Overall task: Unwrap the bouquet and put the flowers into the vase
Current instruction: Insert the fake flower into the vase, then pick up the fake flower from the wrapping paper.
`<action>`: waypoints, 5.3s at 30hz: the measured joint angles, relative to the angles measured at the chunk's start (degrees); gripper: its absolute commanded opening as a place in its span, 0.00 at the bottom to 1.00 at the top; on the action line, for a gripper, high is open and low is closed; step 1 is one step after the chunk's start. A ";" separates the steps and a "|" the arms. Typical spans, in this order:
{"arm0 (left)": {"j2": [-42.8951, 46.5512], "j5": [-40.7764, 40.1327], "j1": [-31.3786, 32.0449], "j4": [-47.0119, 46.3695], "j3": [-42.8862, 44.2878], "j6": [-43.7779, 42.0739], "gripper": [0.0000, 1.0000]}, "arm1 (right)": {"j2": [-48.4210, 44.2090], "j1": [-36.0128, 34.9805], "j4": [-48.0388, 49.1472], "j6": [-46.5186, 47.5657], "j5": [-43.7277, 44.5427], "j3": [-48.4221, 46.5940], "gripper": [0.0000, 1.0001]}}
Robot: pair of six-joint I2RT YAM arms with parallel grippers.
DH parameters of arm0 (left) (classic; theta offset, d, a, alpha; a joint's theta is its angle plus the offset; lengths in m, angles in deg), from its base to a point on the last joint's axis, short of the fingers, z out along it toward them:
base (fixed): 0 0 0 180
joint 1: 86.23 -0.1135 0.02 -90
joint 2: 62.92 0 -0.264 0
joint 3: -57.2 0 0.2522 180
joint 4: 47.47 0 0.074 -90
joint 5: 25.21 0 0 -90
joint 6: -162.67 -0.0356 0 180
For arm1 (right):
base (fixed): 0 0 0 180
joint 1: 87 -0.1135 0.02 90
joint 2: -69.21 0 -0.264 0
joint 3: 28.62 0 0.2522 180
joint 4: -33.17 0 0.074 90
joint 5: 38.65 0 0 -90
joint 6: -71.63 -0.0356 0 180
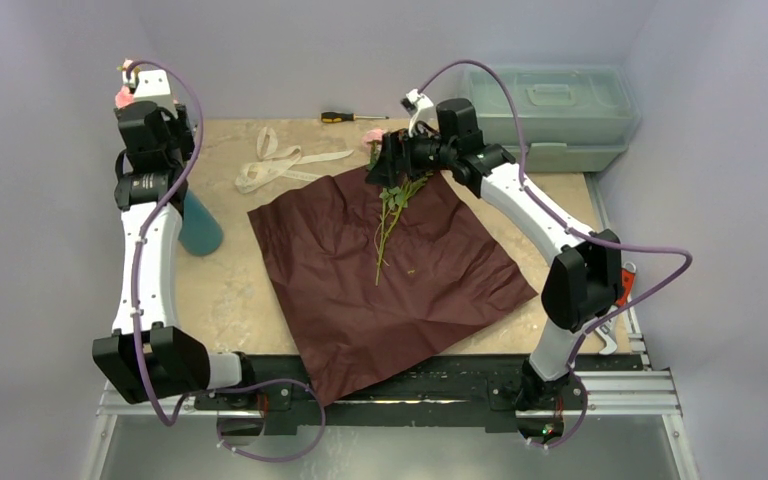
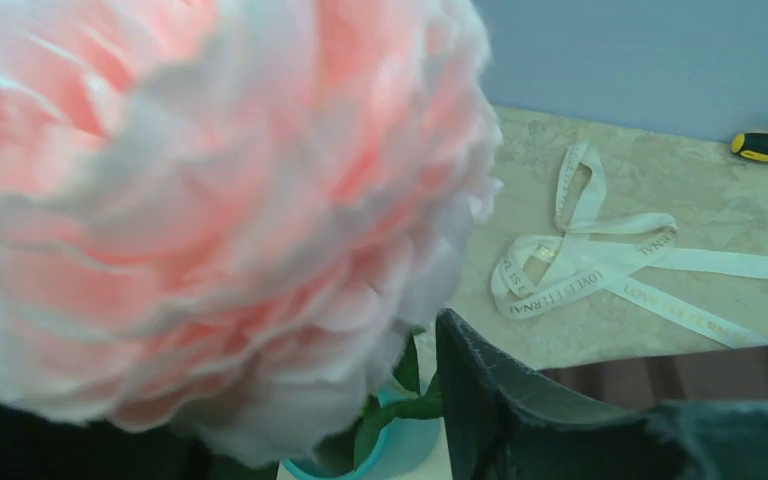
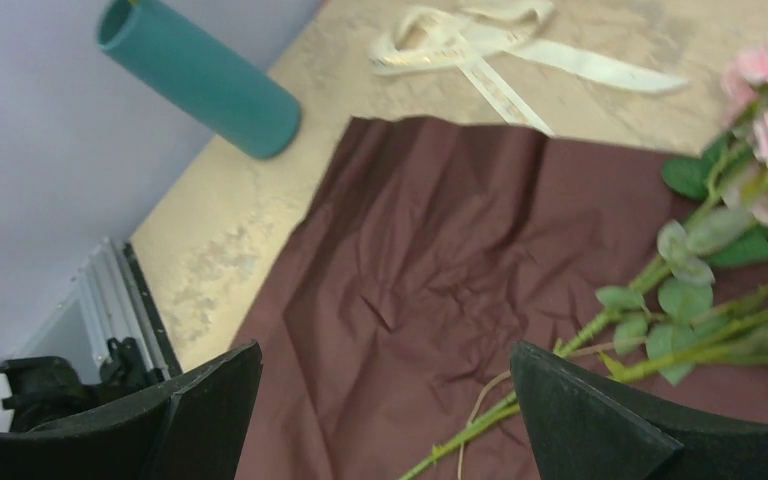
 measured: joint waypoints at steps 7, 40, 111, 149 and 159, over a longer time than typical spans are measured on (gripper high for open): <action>1.09 0.68 -0.37 10.75 1.95 0.70 0.99 | 0.00 0.00 -5.68 1.27 5.57 0.63 0.98; 2.12 47.52 11.23 38.23 -3.15 -23.89 0.96 | 12.98 3.08 0.50 -9.14 26.82 2.62 0.41; -17.09 62.77 18.53 -14.64 -2.71 25.24 0.84 | 6.27 -0.59 34.32 -25.53 6.95 15.87 0.00; -28.44 57.07 24.24 -34.21 -0.22 42.42 0.00 | 9.99 1.95 28.48 -7.04 -3.21 18.64 0.86; -22.27 52.85 24.15 -18.40 11.93 26.21 0.00 | 12.02 3.82 22.32 2.58 -3.74 16.02 0.88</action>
